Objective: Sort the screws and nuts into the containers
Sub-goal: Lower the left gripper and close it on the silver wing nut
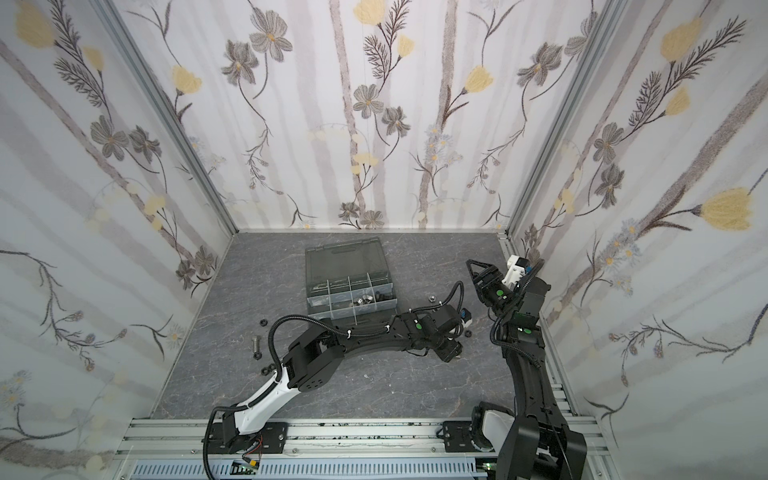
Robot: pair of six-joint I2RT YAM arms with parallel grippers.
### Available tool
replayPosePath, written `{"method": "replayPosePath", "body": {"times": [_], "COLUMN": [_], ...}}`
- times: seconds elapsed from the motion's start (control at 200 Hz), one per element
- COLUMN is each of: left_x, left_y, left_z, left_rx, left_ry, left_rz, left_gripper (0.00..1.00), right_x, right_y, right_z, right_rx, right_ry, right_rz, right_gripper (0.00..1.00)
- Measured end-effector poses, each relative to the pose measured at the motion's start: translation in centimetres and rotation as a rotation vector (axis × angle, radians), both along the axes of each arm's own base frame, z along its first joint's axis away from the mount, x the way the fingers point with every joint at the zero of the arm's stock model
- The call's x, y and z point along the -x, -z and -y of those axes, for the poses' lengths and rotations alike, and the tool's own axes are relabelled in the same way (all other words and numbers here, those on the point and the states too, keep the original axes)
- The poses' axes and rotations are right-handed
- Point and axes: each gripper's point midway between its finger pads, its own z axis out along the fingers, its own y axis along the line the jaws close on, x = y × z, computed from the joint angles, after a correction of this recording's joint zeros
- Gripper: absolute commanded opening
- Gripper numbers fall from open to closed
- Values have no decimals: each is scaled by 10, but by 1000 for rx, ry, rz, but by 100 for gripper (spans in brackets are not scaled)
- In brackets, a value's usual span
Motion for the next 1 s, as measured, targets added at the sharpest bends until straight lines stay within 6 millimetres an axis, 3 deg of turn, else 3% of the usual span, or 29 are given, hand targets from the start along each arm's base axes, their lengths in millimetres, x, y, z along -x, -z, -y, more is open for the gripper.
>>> {"method": "replayPosePath", "body": {"times": [0.574,0.999], "left_x": [-10,-20], "left_y": [12,13], "left_z": [1,-5], "left_rx": [-65,-94], "left_ry": [-32,-68], "left_rz": [41,91], "left_gripper": [41,19], "right_x": [5,7], "right_y": [4,0], "right_z": [-3,-4], "right_rx": [-6,-3], "right_ry": [-16,-16], "right_rz": [5,21], "right_gripper": [67,67]}}
